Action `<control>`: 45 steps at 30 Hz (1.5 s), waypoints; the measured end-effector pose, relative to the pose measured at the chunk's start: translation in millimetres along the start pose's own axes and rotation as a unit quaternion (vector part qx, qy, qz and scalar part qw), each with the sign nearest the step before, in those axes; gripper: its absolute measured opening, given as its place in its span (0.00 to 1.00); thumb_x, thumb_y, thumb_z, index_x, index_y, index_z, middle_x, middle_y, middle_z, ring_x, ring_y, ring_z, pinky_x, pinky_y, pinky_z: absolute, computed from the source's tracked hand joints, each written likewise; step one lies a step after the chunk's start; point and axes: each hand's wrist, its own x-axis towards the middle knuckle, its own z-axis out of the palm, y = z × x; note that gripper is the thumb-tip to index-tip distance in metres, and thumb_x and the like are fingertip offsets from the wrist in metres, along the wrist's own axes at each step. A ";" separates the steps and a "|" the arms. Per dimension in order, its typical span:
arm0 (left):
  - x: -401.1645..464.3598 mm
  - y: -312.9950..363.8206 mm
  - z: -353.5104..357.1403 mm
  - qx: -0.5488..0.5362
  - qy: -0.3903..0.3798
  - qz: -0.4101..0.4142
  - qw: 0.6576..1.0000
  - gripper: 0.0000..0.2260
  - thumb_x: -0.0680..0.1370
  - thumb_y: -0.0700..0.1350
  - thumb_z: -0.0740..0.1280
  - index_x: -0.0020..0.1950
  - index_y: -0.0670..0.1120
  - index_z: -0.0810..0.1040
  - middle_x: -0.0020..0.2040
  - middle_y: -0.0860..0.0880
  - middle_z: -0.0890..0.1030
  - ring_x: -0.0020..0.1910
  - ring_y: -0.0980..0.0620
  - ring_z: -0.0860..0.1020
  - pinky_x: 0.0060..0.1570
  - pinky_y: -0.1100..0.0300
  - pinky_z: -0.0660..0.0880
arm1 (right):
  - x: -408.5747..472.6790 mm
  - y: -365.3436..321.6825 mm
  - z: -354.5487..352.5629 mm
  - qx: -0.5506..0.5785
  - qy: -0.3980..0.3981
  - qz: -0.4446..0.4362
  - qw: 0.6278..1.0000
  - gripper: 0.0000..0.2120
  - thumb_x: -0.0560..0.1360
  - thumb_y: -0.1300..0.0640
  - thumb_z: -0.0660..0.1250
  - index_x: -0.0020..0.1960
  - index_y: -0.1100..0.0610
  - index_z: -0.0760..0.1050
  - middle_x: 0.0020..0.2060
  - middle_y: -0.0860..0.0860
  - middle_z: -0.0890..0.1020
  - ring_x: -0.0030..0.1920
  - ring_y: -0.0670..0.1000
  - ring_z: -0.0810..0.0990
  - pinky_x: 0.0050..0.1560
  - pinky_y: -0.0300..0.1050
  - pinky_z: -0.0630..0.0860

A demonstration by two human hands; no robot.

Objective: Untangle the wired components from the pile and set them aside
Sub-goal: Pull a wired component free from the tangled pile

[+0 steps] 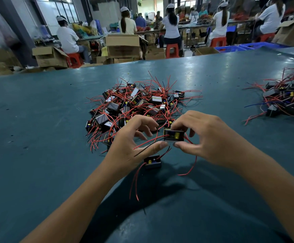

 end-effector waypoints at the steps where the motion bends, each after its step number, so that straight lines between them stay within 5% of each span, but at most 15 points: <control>1: 0.0 0.3 -1.5 0.006 0.009 -0.002 1.000 0.14 0.73 0.55 0.75 0.53 0.51 0.77 0.46 0.54 0.79 0.44 0.51 0.78 0.44 0.57 0.75 | 0.1 0.0 -0.2 -0.003 0.002 0.001 1.000 0.13 0.71 0.55 0.76 0.53 0.52 0.78 0.45 0.43 0.76 0.43 0.41 0.71 0.47 0.38 0.71; 4: -1.4 3.2 -3.0 -0.013 -0.005 -0.027 1.000 0.09 0.75 0.57 0.72 0.45 0.53 0.79 0.39 0.57 0.78 0.36 0.58 0.74 0.38 0.64 0.69 | 0.2 -1.0 0.2 -0.010 0.003 0.006 1.000 0.13 0.72 0.54 0.76 0.54 0.53 0.78 0.45 0.43 0.76 0.43 0.41 0.71 0.48 0.36 0.69; 6: -1.9 4.6 0.0 -0.044 -0.014 -0.039 0.998 0.09 0.76 0.55 0.70 0.44 0.51 0.80 0.37 0.54 0.78 0.35 0.55 0.74 0.38 0.62 0.70 | 0.1 -0.9 0.1 -0.014 0.005 0.010 1.000 0.13 0.72 0.54 0.76 0.54 0.53 0.78 0.46 0.44 0.76 0.44 0.41 0.71 0.48 0.34 0.68; 8: -2.3 6.7 4.1 -0.086 -0.001 -0.047 0.995 0.10 0.77 0.53 0.70 0.44 0.46 0.81 0.38 0.47 0.80 0.37 0.51 0.75 0.39 0.60 0.72 | -0.2 -1.1 -0.3 -0.012 0.009 0.017 1.000 0.13 0.72 0.54 0.75 0.54 0.53 0.78 0.46 0.44 0.77 0.44 0.42 0.71 0.48 0.34 0.68; 17: -2.3 9.5 15.6 -0.189 0.079 -0.094 0.974 0.05 0.77 0.44 0.69 0.46 0.43 0.83 0.38 0.47 0.82 0.36 0.55 0.77 0.38 0.66 0.73 | -1.7 -3.7 0.8 -0.015 0.006 0.027 0.999 0.12 0.73 0.54 0.75 0.54 0.54 0.78 0.46 0.45 0.77 0.44 0.44 0.71 0.49 0.38 0.70; 28: -0.5 10.6 20.3 -0.306 0.148 -0.213 0.916 0.06 0.70 0.49 0.75 0.37 0.48 0.84 0.35 0.46 0.82 0.30 0.53 0.75 0.30 0.62 0.72 | -1.6 -1.8 5.3 0.003 0.012 0.035 0.999 0.11 0.72 0.54 0.75 0.53 0.54 0.78 0.43 0.43 0.77 0.42 0.42 0.71 0.47 0.31 0.68; 36: -1.5 9.0 17.3 -0.272 0.156 -0.207 0.927 0.02 0.72 0.42 0.75 0.40 0.44 0.86 0.38 0.43 0.85 0.31 0.50 0.79 0.31 0.63 0.74 | -1.4 0.2 6.3 0.071 0.041 0.098 0.992 0.08 0.71 0.55 0.76 0.47 0.54 0.80 0.39 0.44 0.81 0.41 0.45 0.78 0.44 0.34 0.73; 45: -2.2 3.4 12.3 -0.180 0.142 -0.194 0.954 0.03 0.74 0.46 0.72 0.40 0.50 0.84 0.36 0.49 0.82 0.32 0.53 0.77 0.32 0.61 0.73 | -1.4 10.1 -0.6 0.031 0.005 0.120 0.992 0.07 0.72 0.52 0.74 0.48 0.50 0.78 0.41 0.43 0.81 0.43 0.44 0.78 0.47 0.38 0.73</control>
